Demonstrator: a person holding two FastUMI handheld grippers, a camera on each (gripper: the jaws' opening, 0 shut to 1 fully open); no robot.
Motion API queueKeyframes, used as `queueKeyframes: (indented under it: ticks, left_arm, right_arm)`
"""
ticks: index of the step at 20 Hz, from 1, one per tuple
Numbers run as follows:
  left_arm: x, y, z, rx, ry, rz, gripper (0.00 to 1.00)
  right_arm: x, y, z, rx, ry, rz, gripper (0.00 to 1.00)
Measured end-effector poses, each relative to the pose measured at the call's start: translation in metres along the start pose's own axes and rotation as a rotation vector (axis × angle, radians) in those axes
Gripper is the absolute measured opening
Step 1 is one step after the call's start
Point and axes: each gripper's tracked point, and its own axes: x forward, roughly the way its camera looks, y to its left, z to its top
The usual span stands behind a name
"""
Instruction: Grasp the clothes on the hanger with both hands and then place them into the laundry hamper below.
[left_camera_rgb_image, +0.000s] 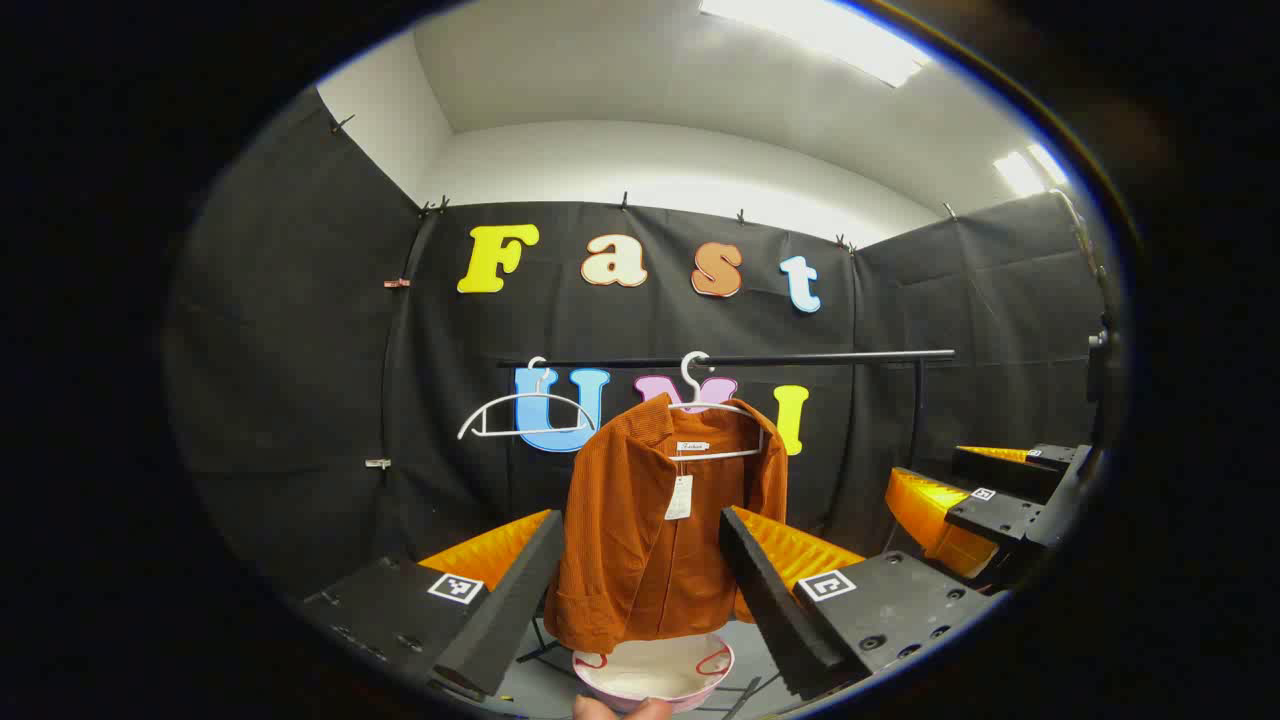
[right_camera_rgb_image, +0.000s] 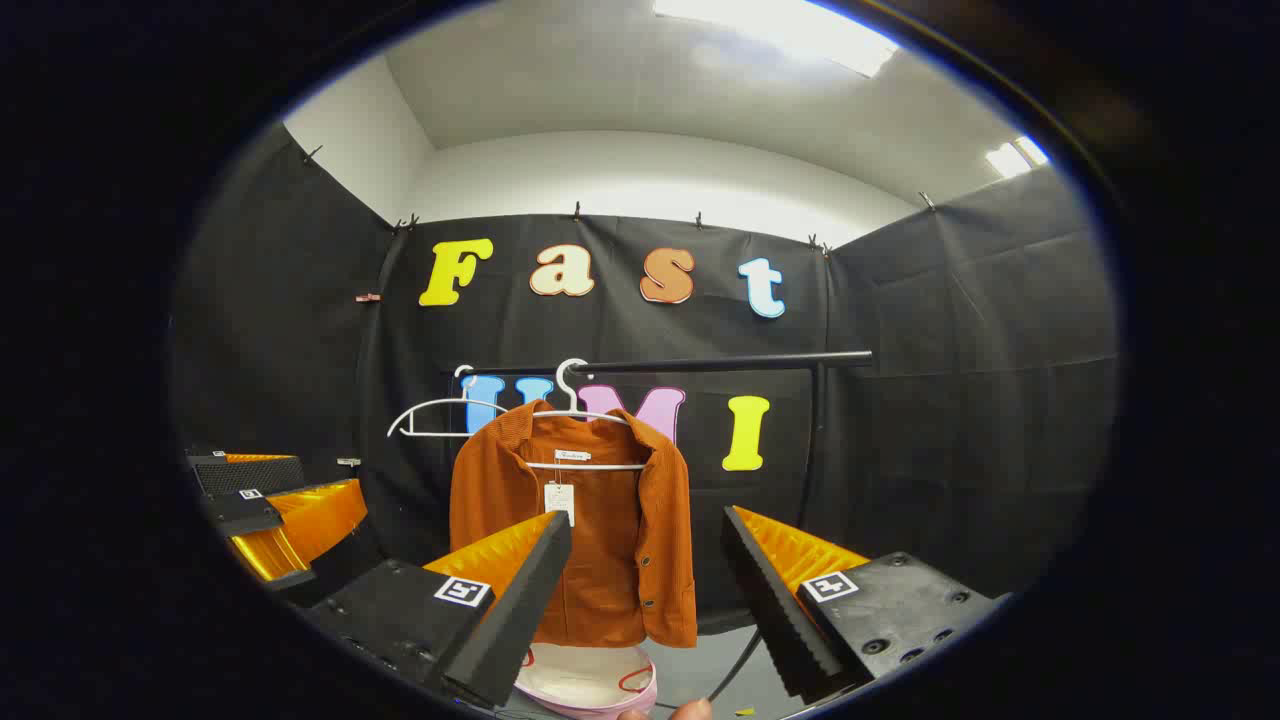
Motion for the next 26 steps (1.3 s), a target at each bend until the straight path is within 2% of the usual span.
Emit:
queueKeyframes:
  ticks: [19,26]
  left_arm:
    - [0.009,0.001,-0.002,0.017,-0.005,-0.017,0.98]
    - [0.063,-0.012,-0.004,0.059,-0.02,-0.044,0.98]
  right_arm:
    - [0.007,0.004,-0.005,-0.022,0.016,-0.008,0.97]
    - [0.07,-0.003,-0.01,-0.031,0.001,0.006,0.98]
